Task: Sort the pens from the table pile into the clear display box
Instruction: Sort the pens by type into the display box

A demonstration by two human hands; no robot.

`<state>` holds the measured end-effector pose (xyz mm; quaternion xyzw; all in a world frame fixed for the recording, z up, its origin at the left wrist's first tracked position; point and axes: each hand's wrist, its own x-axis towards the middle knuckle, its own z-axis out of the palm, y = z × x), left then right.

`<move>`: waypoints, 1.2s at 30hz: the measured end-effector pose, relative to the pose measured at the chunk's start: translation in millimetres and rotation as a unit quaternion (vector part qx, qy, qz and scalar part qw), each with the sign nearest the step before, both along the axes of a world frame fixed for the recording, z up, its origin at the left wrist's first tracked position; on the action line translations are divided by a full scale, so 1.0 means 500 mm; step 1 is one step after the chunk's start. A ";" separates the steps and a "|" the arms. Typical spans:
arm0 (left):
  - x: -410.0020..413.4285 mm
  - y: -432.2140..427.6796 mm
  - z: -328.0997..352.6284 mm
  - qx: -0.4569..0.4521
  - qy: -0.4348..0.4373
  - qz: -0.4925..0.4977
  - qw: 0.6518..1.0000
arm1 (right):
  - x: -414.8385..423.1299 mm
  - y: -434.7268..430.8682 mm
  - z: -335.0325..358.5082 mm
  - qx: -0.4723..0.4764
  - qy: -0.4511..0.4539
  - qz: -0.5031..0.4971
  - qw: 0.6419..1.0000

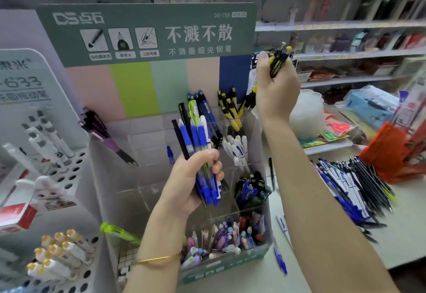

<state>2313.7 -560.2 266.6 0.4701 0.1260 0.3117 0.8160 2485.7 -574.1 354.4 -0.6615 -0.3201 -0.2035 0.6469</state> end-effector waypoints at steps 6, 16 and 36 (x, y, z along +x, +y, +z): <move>0.002 -0.001 0.000 0.027 0.023 0.005 0.999 | 0.008 0.024 -0.032 -0.178 -0.070 0.014 0.981; -0.014 -0.008 0.000 0.052 0.066 0.025 0.996 | 0.008 0.006 -0.041 -0.315 -0.062 0.017 0.947; -0.055 -0.041 -0.001 0.046 0.141 0.293 0.944 | -0.220 -0.037 -0.062 -0.369 0.033 0.357 0.858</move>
